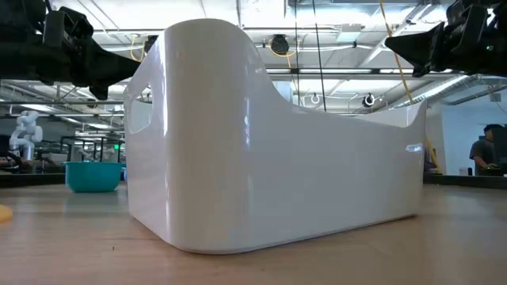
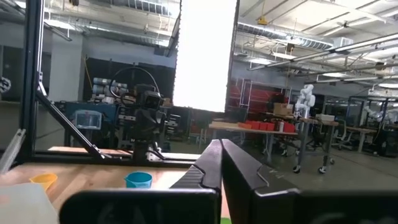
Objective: Nest measuring cups in basket
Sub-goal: Stack the orange measuring cup on top of the purple measuring cup
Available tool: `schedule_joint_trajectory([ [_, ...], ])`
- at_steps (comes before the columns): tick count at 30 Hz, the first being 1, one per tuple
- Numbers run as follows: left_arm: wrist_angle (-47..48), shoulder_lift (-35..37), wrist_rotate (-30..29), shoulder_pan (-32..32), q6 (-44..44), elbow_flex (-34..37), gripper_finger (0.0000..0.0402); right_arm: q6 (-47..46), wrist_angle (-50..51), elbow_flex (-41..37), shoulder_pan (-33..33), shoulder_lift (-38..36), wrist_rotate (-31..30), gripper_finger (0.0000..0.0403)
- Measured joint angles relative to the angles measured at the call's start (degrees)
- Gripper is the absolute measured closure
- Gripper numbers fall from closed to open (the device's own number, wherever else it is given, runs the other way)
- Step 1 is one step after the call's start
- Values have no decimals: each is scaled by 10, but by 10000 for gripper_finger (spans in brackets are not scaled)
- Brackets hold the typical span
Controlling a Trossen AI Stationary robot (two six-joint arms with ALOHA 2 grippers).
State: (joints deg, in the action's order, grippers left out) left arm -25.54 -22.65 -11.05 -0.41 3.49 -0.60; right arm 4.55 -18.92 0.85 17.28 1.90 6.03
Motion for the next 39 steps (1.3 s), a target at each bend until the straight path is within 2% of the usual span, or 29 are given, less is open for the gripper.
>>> schedule_joint_trajectory([
  [7, 1, 0, -1, 0, -20, 0, 360, -8, 0, 0, 0, 0, 0, 403],
  [15, 9, -1, -36, 1, 36, -21, 359, -20, 9, 0, 0, 0, -3, 403],
  [20, 114, -28, -36, 1, 9, -126, 358, -39, 9, 0, 0, 0, -16, 403],
  [24, 216, -74, -39, 1, -12, -233, 337, -44, 9, 0, 0, 0, -16, 403],
  [32, 371, -218, -40, 14, -29, -427, 275, -69, 9, 0, 0, 0, -18, 403],
  [39, 484, -358, -9, 34, -49, -576, 253, -69, 9, 0, 0, 0, -17, 403],
])
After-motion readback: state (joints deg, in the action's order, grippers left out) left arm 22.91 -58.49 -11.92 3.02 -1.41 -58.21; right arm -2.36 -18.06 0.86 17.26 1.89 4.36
